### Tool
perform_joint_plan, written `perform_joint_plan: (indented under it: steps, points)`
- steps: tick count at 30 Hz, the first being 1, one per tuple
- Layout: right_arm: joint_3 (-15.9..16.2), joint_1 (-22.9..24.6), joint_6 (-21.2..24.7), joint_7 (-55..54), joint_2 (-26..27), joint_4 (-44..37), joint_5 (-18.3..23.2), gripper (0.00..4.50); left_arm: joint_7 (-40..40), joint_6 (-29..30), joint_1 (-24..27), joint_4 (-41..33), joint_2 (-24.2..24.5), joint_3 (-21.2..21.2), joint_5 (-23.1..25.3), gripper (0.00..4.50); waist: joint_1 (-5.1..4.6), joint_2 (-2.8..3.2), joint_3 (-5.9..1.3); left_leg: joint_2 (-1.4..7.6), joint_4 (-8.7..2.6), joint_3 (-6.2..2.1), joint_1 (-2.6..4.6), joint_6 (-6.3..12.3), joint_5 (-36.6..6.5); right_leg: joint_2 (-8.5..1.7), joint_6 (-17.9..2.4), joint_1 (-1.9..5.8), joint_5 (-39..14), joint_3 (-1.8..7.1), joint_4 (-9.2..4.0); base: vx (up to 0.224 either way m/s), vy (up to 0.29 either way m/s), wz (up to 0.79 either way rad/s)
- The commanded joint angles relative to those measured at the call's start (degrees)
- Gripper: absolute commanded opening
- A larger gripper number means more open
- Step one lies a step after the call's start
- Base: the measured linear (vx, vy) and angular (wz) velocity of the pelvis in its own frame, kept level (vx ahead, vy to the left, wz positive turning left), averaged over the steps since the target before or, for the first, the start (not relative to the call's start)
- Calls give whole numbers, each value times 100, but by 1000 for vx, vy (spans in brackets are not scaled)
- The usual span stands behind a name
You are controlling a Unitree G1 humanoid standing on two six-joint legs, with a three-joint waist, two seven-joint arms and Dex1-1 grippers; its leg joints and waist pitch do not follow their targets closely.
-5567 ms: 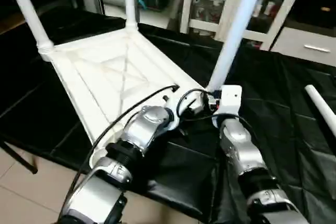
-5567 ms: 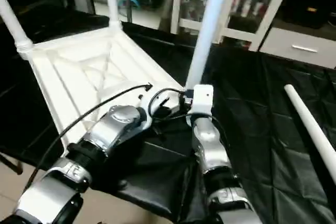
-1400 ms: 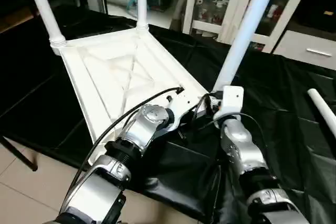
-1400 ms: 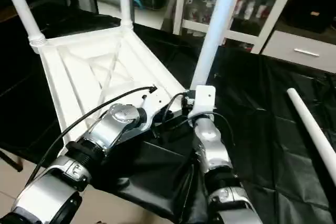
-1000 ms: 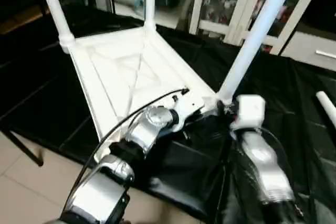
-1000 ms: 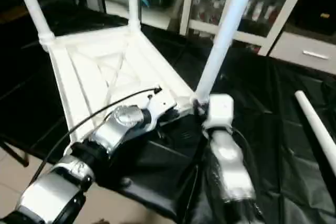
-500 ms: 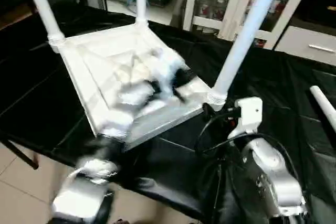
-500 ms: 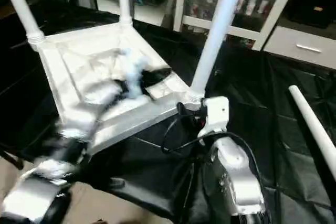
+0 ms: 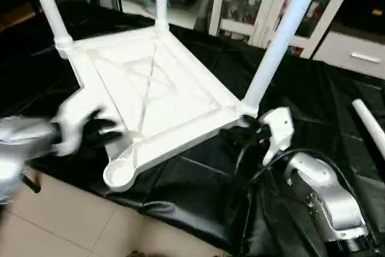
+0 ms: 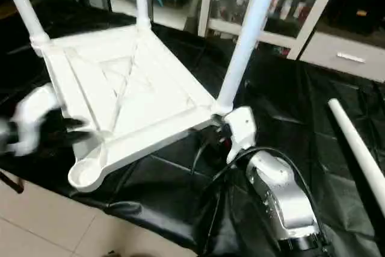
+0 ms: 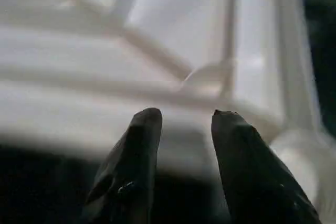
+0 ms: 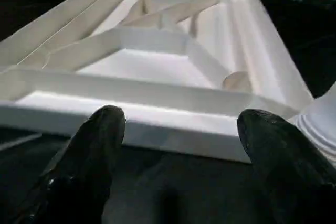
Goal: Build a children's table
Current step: Rotate table base
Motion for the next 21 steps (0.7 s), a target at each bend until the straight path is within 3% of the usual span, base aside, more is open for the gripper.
perform_joint_plan:
  steps: [1, 4, 8, 13, 18, 20, 21]
  points:
    - [21, 42, 43, 120, -88, -130, 34, 376, -65, 42, 189, -27, 196, -29, 204, 219, -13, 115, -273, 101, -515, -3, 44, -42, -1460, -222, -834, 309, -1682, 251, -376, 0, 0, 0]
    - [17, 62, 51, 152, -80, -129, 8, 376, -138, 150, 352, -111, 272, -167, 298, 239, -24, 106, -287, 110, -517, -21, 44, -83, -1455, -238, -757, 298, -1766, 266, -376, 0, 0, 0]
    - [32, 71, 42, 163, -78, -117, -21, 376, -22, 297, 342, -272, -28, -491, 136, 268, -2, 110, -310, 104, -499, -16, 43, -98, -1274, -231, -897, 305, -1418, 266, -338, 0, 0, 0]
    - [11, 89, -4, 89, -48, -137, -60, 376, 245, -207, 21, 135, -788, -1197, 441, 311, 45, 126, -337, 82, -470, -9, 38, -97, -1189, -220, -899, 327, -1255, 256, -333, 0, 0, 0]
    - [-57, 102, -17, 14, -17, -152, -88, 376, 418, -357, -322, 446, -1316, -1430, 526, 346, 69, 112, -366, 71, -454, -20, -3, -105, -999, -223, -886, 375, -1033, 252, -307, 0, 0, 0]
    - [-80, 108, -22, -18, -10, -155, -94, 376, 460, -409, -427, 534, -1460, -1518, 548, 352, 94, 101, -370, 75, -441, -10, 33, -95, -1096, -230, -885, 351, -1161, 253, -332, 0, 0, 0]
    - [-102, 109, -33, -54, -2, -154, -103, 376, 489, -494, -518, 628, -1590, -1620, 570, 363, 86, 94, -368, 77, -450, -22, 0, -91, -1068, -231, -886, 376, -1142, 250, -320, 0, 0, 0]
